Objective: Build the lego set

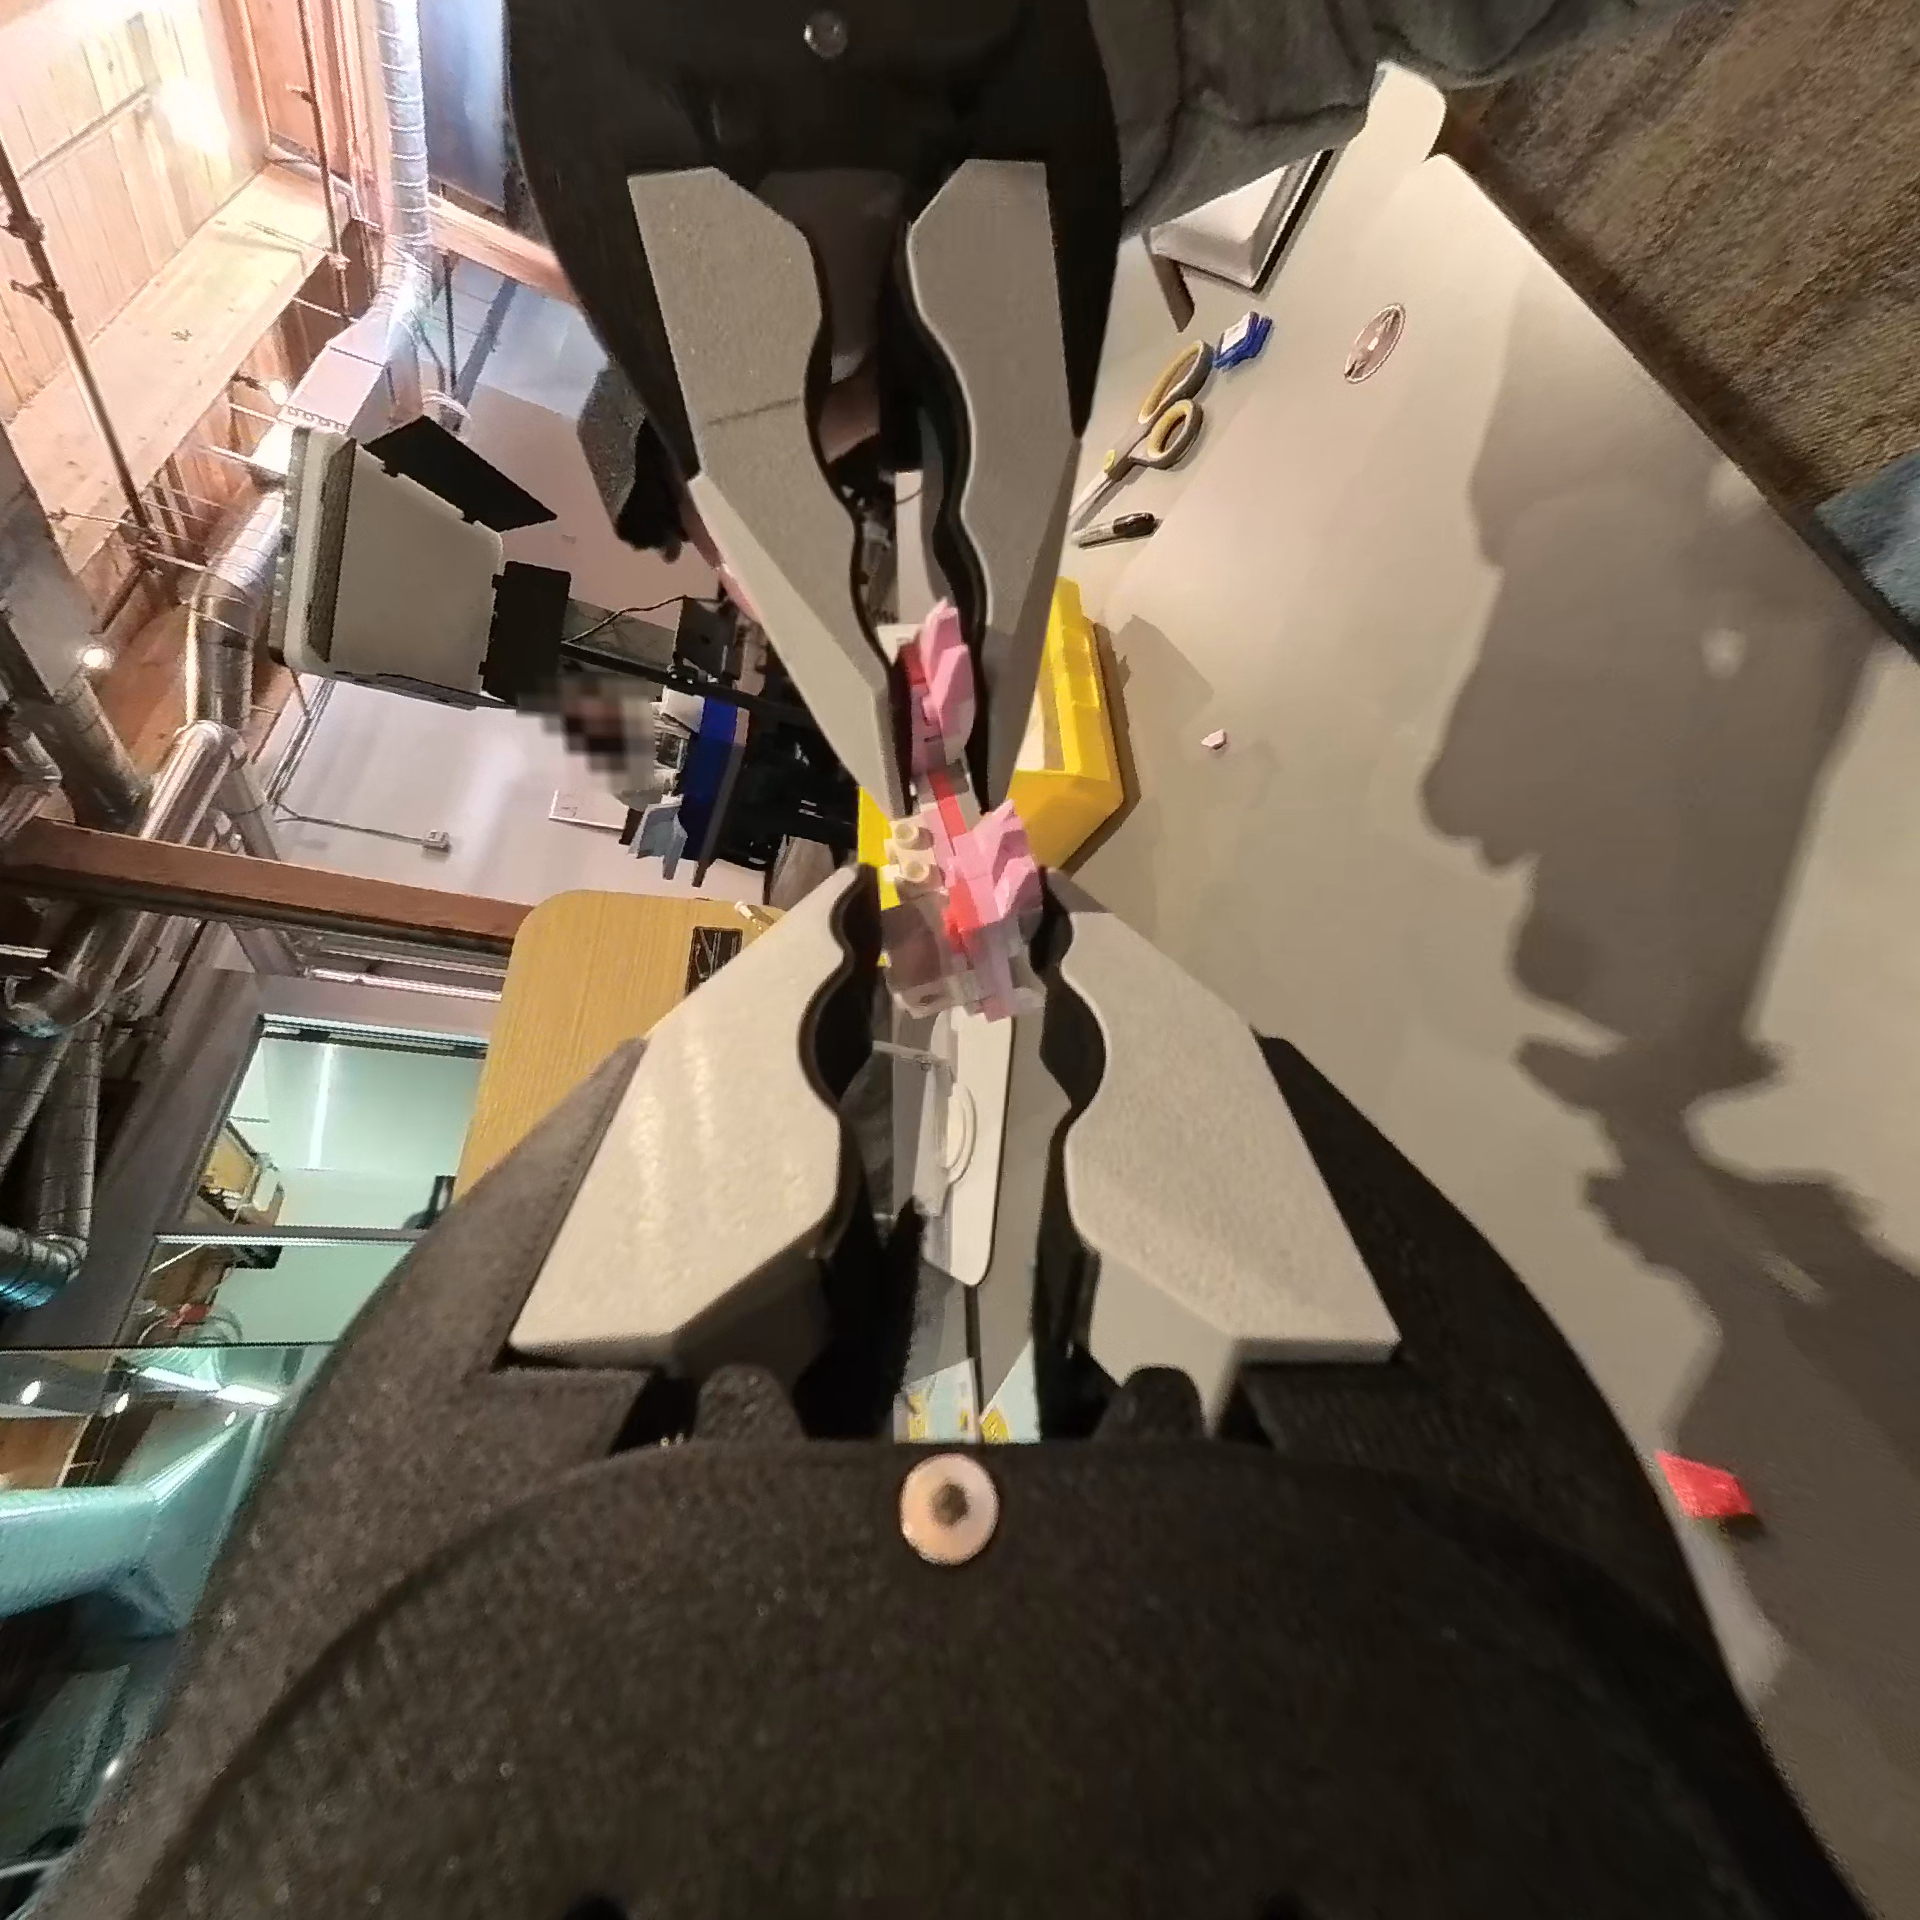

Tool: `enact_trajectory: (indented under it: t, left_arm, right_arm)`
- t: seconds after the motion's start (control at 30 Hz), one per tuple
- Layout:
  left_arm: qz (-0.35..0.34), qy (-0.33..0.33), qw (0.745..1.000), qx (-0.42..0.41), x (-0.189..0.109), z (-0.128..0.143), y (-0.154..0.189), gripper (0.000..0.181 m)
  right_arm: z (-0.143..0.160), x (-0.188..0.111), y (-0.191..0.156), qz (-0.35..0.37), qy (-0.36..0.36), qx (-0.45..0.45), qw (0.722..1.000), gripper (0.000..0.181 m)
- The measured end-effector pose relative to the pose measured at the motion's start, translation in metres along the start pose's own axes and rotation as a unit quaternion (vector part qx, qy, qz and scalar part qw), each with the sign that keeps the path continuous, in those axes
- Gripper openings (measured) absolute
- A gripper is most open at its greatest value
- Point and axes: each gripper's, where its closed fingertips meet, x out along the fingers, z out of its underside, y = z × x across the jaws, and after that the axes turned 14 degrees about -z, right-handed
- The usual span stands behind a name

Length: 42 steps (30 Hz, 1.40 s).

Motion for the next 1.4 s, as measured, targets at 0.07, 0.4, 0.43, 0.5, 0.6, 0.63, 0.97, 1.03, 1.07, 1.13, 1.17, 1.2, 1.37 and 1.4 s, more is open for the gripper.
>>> enact_trajectory:
  t: [0.07, 0.4, 0.43, 0.5, 0.6, 0.63, 0.97, 1.03, 1.07, 1.13, 1.17, 1.2, 1.37, 1.4]
  left_arm:
    - [-0.006, -0.001, 1.000, -0.002, 0.000, 0.001, -0.003, 0.028]
    - [-0.008, 0.011, 1.000, 0.006, 0.001, 0.000, -0.001, 0.028]
    - [-0.008, 0.012, 1.000, 0.006, 0.001, -0.001, -0.002, 0.028]
    - [-0.009, 0.011, 1.000, 0.010, 0.001, -0.001, -0.002, 0.028]
    - [0.001, 0.014, 1.000, 0.011, 0.002, -0.002, 0.002, 0.028]
    - [0.009, 0.018, 1.000, 0.007, 0.002, -0.004, 0.006, 0.028]
    - [0.007, -0.011, 1.000, 0.018, 0.011, 0.018, 0.016, 0.029]
    - [0.005, -0.029, 0.999, 0.036, 0.013, 0.028, 0.020, 0.028]
    - [0.006, -0.029, 0.999, 0.042, 0.014, 0.031, 0.022, 0.028]
    - [0.021, -0.006, 0.999, 0.039, 0.013, 0.031, 0.031, 0.028]
    - [0.027, 0.015, 0.999, 0.031, 0.013, 0.027, 0.034, 0.028]
    - [0.030, 0.033, 0.999, 0.018, 0.012, 0.024, 0.036, 0.028]
    - [0.049, 0.071, 0.996, -0.027, 0.011, 0.019, 0.043, 0.028]
    - [0.053, 0.070, 0.996, -0.028, 0.012, 0.019, 0.045, 0.028]
  right_arm:
    - [0.000, 0.000, 0.003, 0.006, 0.022, 0.030, 0.999, 0.011]
    - [0.009, 0.002, 0.005, 0.016, 0.002, 0.041, 0.999, 0.029]
    - [0.009, 0.002, 0.005, 0.017, -0.001, 0.036, 0.999, 0.024]
    - [0.009, 0.003, 0.003, 0.015, -0.007, 0.031, 0.999, 0.017]
    - [0.011, 0.005, -0.001, 0.006, -0.028, 0.016, 0.999, 0.015]
    - [0.013, 0.006, -0.003, 0.001, -0.038, 0.007, 0.999, 0.015]
    - [0.034, 0.020, -0.017, -0.036, -0.008, 0.112, 0.993, 0.051]
    - [0.039, 0.018, -0.022, -0.054, 0.014, 0.149, 0.987, 0.063]
    - [0.037, 0.016, -0.024, -0.061, 0.040, 0.161, 0.984, 0.063]
    - [0.034, 0.011, -0.026, -0.062, 0.082, 0.161, 0.982, 0.054]
    - [0.034, 0.010, -0.028, -0.060, 0.091, 0.152, 0.982, 0.046]
    - [0.035, 0.011, -0.030, -0.058, 0.095, 0.144, 0.983, 0.042]
    - [0.036, 0.022, -0.043, -0.080, 0.105, 0.154, 0.979, 0.038]
    - [0.036, 0.023, -0.044, -0.083, 0.111, 0.160, 0.977, 0.037]
